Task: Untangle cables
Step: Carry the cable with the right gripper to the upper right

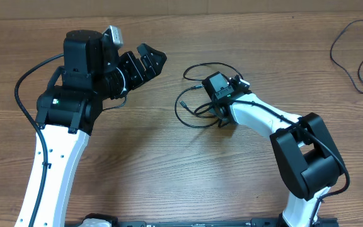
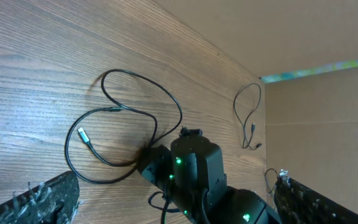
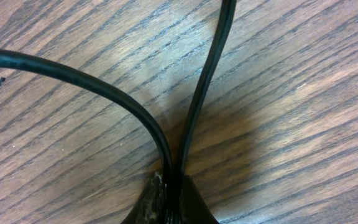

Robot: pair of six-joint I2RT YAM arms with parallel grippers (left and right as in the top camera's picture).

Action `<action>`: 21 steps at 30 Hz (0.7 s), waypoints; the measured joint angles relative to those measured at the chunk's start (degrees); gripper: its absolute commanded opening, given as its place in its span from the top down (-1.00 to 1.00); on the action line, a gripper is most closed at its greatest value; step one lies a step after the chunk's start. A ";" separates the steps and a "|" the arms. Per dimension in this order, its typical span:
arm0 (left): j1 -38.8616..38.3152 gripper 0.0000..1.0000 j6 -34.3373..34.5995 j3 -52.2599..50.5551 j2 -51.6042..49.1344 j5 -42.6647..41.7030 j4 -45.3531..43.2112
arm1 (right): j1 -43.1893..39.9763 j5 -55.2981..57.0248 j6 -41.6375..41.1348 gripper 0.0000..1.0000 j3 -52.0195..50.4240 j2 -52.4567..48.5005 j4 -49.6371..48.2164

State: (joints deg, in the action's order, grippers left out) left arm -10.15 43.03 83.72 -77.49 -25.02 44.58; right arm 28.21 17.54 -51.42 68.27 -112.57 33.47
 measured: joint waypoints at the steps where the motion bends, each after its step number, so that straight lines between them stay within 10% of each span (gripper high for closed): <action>1: 0.00 -0.99 0.00 0.02 0.00 0.00 0.00 | -0.22 -0.24 0.07 0.92 0.00 0.00 -0.11; 21: 0.00 -0.99 0.00 0.00 0.00 0.00 0.00 | -31.95 -4.20 42.27 0.92 16.33 -0.33 -4.02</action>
State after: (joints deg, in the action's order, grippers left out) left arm -10.15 43.03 83.72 -77.49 -25.02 44.58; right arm -3.75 13.34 -9.15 84.60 -112.90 29.45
